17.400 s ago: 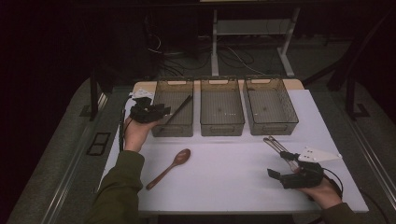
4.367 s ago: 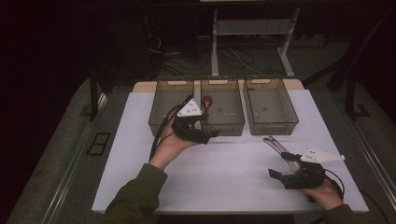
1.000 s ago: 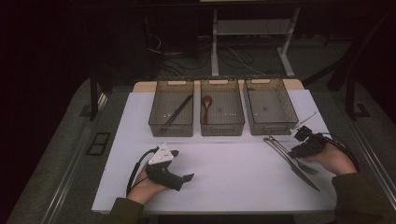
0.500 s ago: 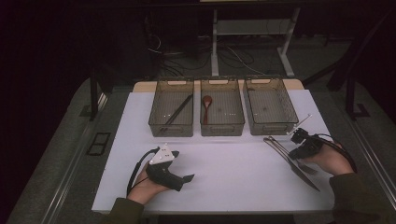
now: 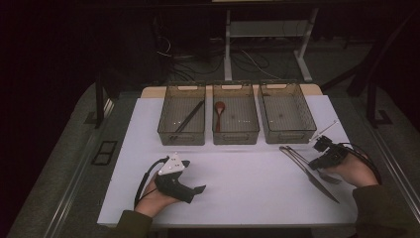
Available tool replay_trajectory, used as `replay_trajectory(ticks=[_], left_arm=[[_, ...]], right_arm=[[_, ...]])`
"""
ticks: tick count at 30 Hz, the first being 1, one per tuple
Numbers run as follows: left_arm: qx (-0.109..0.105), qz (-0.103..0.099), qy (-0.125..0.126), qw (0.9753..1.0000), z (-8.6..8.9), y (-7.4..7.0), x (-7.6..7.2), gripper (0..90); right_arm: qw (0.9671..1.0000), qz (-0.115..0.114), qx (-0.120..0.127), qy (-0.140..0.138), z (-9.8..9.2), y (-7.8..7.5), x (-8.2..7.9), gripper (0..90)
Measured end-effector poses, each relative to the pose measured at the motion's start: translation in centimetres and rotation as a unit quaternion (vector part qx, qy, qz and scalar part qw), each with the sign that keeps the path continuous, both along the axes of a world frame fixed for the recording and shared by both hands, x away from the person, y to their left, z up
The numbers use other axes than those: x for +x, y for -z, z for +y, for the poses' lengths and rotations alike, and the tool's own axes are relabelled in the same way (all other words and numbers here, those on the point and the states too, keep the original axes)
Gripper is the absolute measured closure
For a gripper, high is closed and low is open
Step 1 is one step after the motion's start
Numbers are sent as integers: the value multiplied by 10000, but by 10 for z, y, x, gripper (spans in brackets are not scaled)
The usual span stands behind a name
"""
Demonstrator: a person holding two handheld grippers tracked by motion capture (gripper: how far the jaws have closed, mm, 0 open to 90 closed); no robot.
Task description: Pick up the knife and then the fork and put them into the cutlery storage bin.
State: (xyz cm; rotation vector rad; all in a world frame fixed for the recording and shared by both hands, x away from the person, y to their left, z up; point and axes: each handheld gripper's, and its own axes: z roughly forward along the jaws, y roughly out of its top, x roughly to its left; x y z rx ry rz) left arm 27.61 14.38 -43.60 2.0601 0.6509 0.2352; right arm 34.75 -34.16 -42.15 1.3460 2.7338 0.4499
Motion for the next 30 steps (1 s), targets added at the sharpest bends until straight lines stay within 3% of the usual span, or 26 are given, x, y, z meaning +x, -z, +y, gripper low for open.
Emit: replay_trajectory(ticks=[7,16,30], left_arm=[[-16,-21,-2,10000,0,0,0,0],[-4,-24,6,10000,0,0,0,0],[-3,-23,9,10000,0,0,0,0]], right_arm=[[9995,-107,262,128,-13,-7,-7,830],[9983,-384,394,193,-21,-15,-14,830],[9929,-881,718,349,-40,-43,-29,829]])
